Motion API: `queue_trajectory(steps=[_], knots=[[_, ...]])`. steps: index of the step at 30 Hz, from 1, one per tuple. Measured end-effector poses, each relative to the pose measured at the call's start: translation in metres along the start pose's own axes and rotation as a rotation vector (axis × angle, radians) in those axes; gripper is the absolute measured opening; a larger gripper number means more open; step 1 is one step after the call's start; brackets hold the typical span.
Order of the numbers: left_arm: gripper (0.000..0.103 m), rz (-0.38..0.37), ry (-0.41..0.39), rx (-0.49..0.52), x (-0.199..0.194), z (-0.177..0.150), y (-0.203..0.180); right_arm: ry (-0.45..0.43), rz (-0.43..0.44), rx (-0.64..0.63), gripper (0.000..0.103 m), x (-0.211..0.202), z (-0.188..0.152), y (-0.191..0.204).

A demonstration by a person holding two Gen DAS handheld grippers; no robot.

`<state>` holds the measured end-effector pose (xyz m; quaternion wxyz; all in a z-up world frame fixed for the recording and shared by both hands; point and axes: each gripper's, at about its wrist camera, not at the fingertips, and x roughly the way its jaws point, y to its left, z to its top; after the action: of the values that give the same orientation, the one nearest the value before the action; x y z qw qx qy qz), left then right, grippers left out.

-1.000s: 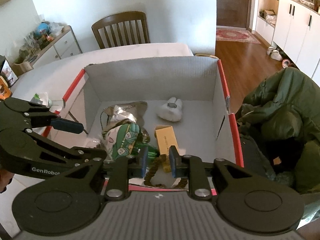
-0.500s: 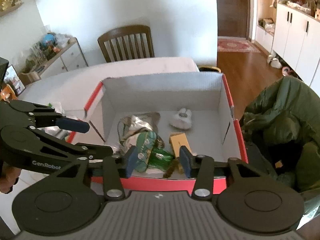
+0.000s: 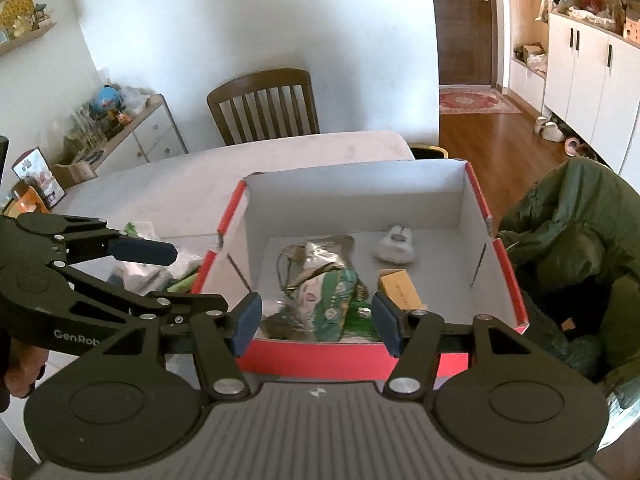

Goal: Organize objects
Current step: 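Withdraw both grippers from the shoebox back over the table items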

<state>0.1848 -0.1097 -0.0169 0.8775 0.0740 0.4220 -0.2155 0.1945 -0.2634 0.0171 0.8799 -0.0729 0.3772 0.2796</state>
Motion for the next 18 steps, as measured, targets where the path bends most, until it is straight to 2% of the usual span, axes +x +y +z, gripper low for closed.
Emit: queue_trajectory(steps=[4,9,18], knots=[[0.083,0.002,-0.014,-0.016,-0.011,-0.008,0.011,-0.018,0.013,-0.007,0.074,-0.007,-0.003,0.014],[0.088,0.028,-0.026,-0.029,-0.022,-0.022,0.026,-0.032,0.028,-0.007,0.081,-0.013,-0.008,0.036],[0.102,0.068,-0.074,-0.055,-0.052,-0.042,0.061,-0.034,0.049,-0.03,0.084,-0.012,-0.016,0.079]])
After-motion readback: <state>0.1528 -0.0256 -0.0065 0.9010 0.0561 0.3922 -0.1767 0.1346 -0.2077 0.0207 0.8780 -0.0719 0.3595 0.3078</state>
